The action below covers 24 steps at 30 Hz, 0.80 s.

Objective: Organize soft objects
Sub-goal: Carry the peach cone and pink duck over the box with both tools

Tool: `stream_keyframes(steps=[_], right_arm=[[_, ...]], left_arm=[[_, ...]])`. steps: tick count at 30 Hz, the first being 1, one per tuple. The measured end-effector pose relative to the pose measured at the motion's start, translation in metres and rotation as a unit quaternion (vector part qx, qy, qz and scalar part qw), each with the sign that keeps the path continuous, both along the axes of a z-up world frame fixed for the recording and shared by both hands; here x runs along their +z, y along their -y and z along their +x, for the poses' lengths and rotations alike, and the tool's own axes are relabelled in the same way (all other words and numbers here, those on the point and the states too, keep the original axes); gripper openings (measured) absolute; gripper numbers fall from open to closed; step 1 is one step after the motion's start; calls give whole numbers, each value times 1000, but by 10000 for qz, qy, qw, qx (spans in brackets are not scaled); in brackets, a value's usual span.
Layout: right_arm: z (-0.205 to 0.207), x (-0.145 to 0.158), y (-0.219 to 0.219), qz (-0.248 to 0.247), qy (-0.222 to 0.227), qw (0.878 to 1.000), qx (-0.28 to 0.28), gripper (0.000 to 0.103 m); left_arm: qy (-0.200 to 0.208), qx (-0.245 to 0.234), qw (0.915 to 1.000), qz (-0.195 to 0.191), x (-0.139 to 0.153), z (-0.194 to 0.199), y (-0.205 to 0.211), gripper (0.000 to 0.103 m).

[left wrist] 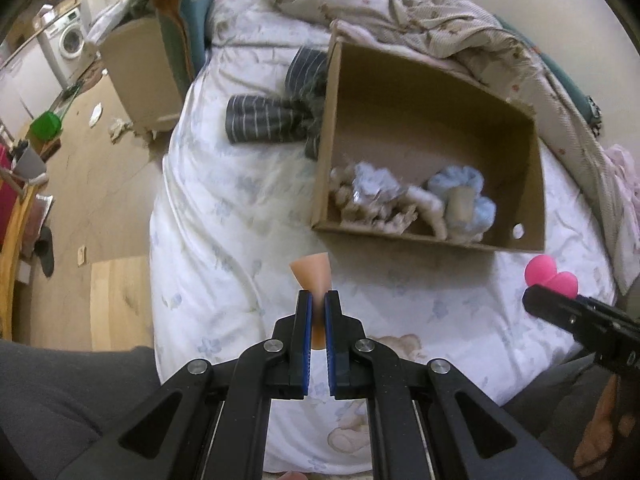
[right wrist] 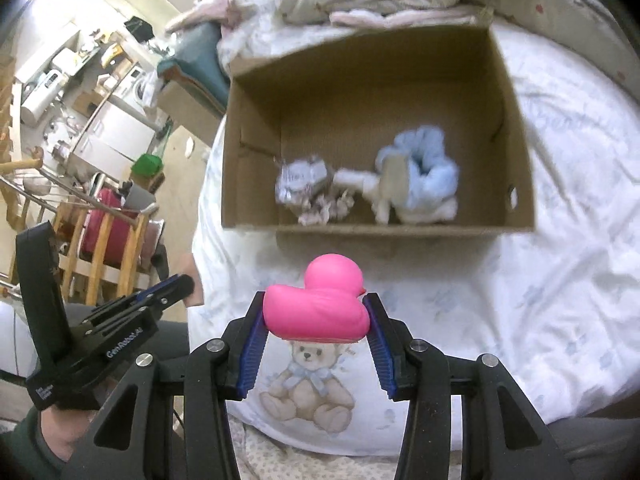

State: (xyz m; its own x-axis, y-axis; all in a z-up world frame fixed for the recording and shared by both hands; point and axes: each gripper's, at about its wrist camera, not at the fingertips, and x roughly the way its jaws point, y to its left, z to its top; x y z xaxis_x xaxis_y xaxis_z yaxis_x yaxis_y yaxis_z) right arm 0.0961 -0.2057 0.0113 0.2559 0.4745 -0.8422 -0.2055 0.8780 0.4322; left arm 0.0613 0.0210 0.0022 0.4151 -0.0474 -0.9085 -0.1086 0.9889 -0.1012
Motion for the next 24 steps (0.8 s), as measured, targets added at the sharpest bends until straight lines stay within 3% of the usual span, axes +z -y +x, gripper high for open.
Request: stream_keyframes(steps=[7,14,24], right_arm=[[24,27,21,60,310,9993,-183,49],[60,36,27,125,648,9972,-358,49],[101,11,45,209,692,9951,-674,49]], left_arm=[[248,-94,9996,13,32,29,0,6],[436,-247,9987,35,45,69,11,6],[523,-599,9968,94,34,121,37,6]])
